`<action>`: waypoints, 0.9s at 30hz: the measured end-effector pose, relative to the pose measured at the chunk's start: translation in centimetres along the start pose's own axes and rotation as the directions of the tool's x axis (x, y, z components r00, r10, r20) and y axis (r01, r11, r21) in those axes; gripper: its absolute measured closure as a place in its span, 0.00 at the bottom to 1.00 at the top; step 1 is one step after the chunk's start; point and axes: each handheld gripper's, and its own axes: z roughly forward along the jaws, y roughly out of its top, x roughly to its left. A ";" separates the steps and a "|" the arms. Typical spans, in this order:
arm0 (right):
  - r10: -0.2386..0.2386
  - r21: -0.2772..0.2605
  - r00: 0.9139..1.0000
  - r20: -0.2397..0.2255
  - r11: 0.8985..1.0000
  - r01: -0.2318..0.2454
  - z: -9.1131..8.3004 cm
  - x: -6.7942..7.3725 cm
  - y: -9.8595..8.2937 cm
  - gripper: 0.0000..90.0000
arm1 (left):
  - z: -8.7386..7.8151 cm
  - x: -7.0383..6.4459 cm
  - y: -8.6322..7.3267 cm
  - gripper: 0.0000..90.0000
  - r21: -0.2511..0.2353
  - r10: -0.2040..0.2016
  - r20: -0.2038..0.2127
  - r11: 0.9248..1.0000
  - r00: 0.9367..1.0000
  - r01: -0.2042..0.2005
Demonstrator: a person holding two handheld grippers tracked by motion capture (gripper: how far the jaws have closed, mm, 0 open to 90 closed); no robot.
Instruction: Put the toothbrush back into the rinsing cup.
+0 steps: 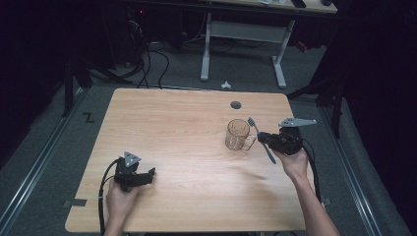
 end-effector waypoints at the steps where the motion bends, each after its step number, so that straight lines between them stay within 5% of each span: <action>1: 0.001 -0.002 1.000 -0.001 1.000 -0.001 0.0 0.0 0.1 0.89 | 0.0 0.0 0.0 0.21 0.000 0.000 0.000 1.000 1.000 0.000; 27: -0.007 -0.067 1.000 -0.003 0.998 0.007 0.9 0.2 2.7 0.89 | 0.0 0.0 0.0 0.21 0.000 0.000 0.000 1.000 1.000 0.000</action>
